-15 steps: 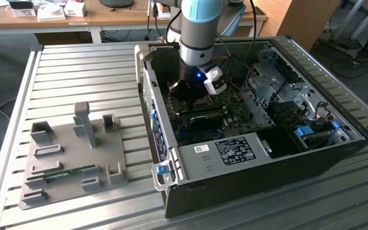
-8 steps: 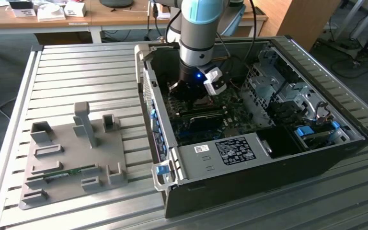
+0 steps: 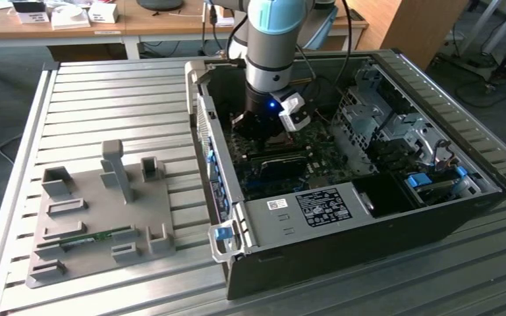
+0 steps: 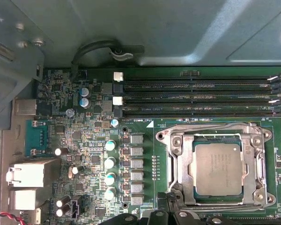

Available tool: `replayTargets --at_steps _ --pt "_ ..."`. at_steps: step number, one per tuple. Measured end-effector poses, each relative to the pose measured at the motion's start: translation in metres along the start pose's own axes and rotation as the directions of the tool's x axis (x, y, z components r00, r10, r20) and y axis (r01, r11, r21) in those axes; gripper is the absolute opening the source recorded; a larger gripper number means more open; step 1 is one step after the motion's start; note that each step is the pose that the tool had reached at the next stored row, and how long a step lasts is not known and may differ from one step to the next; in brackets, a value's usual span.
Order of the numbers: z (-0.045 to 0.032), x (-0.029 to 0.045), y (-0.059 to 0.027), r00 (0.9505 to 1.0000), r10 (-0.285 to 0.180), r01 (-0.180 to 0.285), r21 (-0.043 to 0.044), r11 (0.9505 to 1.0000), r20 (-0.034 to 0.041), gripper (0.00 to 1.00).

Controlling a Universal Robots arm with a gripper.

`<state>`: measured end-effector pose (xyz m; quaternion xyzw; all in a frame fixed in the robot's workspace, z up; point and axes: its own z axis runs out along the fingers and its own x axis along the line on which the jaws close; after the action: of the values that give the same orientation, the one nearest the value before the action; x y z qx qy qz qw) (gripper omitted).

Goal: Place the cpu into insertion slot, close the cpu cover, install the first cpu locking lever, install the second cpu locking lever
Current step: 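Install the second cpu locking lever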

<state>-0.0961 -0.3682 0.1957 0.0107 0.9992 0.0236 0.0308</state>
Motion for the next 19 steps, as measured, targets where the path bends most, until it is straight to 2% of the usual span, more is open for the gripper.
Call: replayTargets --at_steps 7,11,15,19 --pt "0.0003 0.0004 0.0000 1.0000 0.000 0.000 -0.0016 1.0000 0.0004 0.11" --pt "0.0002 0.0005 0.0000 1.0000 0.000 0.000 -0.0067 1.0000 0.0005 0.11" --pt "0.0001 0.0006 0.0000 1.0000 0.000 0.000 -0.0081 1.0000 0.0008 0.11" --pt "-0.0042 0.0003 0.0003 1.0000 0.000 0.000 -0.0077 1.0000 0.0008 0.11"
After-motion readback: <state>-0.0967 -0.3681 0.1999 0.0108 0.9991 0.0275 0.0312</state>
